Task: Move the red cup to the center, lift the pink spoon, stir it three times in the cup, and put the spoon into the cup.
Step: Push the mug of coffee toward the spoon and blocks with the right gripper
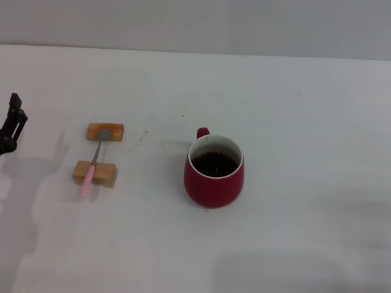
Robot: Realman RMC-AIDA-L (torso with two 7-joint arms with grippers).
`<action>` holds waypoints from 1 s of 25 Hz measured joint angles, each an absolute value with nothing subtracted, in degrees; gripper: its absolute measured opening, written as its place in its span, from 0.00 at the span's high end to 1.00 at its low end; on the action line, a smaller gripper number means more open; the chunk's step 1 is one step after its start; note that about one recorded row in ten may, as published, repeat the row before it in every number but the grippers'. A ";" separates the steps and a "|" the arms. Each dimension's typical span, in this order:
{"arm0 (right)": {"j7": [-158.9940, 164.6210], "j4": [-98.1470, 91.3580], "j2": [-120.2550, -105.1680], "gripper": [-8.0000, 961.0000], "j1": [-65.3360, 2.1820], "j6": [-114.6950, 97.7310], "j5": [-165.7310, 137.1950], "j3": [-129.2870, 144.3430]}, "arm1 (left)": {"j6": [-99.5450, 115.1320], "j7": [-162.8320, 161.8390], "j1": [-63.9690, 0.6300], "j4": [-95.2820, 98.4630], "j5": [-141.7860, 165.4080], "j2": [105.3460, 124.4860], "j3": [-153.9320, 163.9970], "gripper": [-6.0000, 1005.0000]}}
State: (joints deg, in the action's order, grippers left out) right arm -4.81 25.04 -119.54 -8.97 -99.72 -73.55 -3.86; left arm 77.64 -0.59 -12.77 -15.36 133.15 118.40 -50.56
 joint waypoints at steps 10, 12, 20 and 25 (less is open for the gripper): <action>-4.84 23.97 -119.75 0.99 -8.05 -98.17 -73.62 -3.79 | 77.70 2.41 -11.77 -16.02 133.24 118.50 -42.90 0.16; -4.84 24.32 -119.77 0.99 -8.17 -97.92 -73.66 -3.75 | 77.84 4.82 -10.84 -17.02 133.26 118.47 -41.42 0.16; -7.68 25.96 -119.79 0.99 -10.35 -96.37 -73.77 -2.68 | 77.92 4.75 -8.55 -20.04 133.09 118.01 -40.99 0.17; -16.89 30.54 -119.89 0.99 -12.29 -92.87 -73.82 -0.88 | 77.58 3.35 -8.47 -19.19 132.60 117.90 -44.05 0.17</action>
